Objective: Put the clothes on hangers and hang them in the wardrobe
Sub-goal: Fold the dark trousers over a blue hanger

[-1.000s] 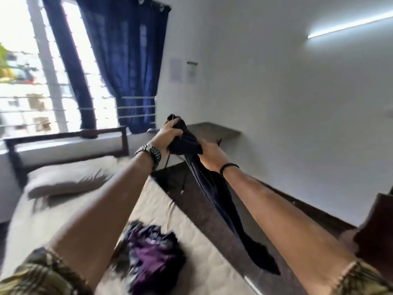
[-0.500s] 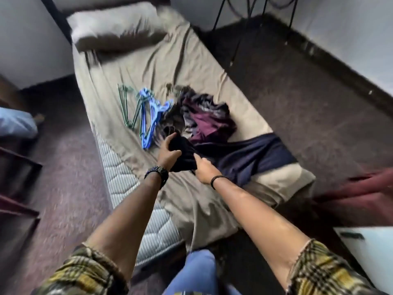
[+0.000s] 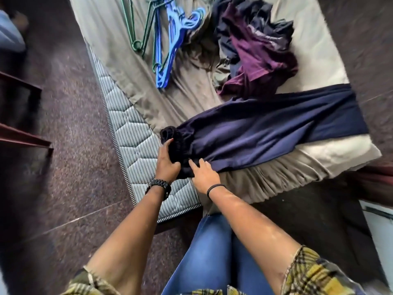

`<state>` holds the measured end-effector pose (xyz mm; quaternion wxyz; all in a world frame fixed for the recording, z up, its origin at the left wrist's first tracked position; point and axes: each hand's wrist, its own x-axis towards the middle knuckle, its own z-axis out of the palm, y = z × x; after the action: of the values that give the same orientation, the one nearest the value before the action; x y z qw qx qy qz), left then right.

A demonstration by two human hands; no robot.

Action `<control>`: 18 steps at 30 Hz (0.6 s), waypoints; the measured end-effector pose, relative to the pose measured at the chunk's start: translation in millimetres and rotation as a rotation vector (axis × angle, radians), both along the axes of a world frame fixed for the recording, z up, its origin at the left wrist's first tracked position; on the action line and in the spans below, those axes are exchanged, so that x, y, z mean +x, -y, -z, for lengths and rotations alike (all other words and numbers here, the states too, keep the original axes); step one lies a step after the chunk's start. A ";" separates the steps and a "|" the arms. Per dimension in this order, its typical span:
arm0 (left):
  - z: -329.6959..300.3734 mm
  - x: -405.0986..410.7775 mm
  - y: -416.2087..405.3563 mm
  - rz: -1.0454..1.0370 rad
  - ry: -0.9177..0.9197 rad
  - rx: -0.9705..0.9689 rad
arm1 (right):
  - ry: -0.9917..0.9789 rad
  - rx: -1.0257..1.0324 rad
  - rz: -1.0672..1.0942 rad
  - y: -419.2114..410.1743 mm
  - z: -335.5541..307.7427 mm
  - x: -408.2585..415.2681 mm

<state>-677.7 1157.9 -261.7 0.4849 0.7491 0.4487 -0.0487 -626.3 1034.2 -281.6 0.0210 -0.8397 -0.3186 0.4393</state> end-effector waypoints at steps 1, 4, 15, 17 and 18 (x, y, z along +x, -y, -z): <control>5.6 -0.3 0.1 -0.087 0.003 -0.049 | 0.025 -0.025 -0.027 -1.4 2.5 1.0; 20.4 1.4 -2.1 -0.394 -0.013 -0.223 | 0.051 -0.081 -0.101 -11.5 10.3 4.0; 69.7 -11.6 -30.9 -0.349 -0.326 -0.241 | -0.181 0.010 -0.166 -30.4 48.5 7.8; 68.5 -7.3 -31.6 -0.320 -0.455 -0.155 | -0.244 0.029 -0.175 -30.2 49.8 18.8; 65.5 -1.2 -30.0 -0.286 -0.512 -0.093 | -0.280 0.068 -0.132 -30.7 47.7 25.7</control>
<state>-679.0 1187.9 -327.2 0.3916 0.6186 0.6548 -0.1876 -600.5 1064.9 -329.3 0.0649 -0.7462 -0.3817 0.5416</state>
